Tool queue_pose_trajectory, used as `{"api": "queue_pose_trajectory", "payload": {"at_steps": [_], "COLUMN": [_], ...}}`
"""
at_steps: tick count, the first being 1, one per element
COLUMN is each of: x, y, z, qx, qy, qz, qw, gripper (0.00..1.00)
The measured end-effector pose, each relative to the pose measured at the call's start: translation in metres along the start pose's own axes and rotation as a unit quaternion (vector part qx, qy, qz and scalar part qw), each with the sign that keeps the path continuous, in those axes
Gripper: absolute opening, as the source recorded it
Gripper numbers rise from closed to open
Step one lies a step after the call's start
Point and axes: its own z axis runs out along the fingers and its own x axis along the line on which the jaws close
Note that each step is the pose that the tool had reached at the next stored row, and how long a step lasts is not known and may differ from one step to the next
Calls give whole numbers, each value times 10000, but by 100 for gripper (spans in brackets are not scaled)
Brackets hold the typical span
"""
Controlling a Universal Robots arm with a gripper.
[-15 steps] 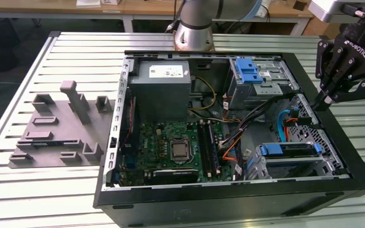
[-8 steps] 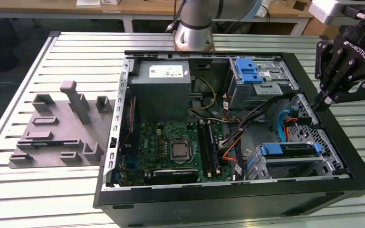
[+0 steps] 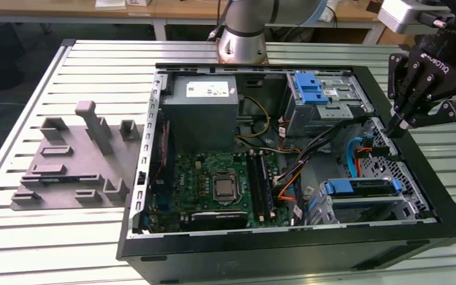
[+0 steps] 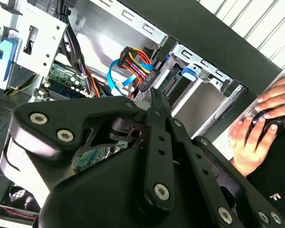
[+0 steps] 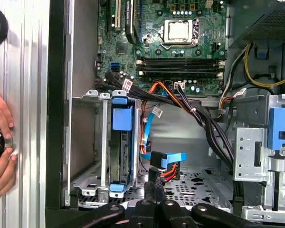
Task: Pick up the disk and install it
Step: 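Insert the first disk wire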
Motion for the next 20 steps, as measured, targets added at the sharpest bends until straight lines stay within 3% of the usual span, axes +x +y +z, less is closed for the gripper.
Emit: {"api": "queue_pose_trajectory", "payload": {"at_steps": [7, 9, 12, 13, 20], "x": [-2, -6, -11, -13, -33], "y": [0, 0, 1, 1, 1], "z": [16, 38, 65, 77, 139], "qx": [1, 2, 1, 2, 4], "qy": [15, 51, 155, 170, 172], "qz": [0, 0, -1, -1, -7], "qw": [10000, 10000, 9999, 9999, 9999], "gripper": [11, 11, 11, 11, 11]}}
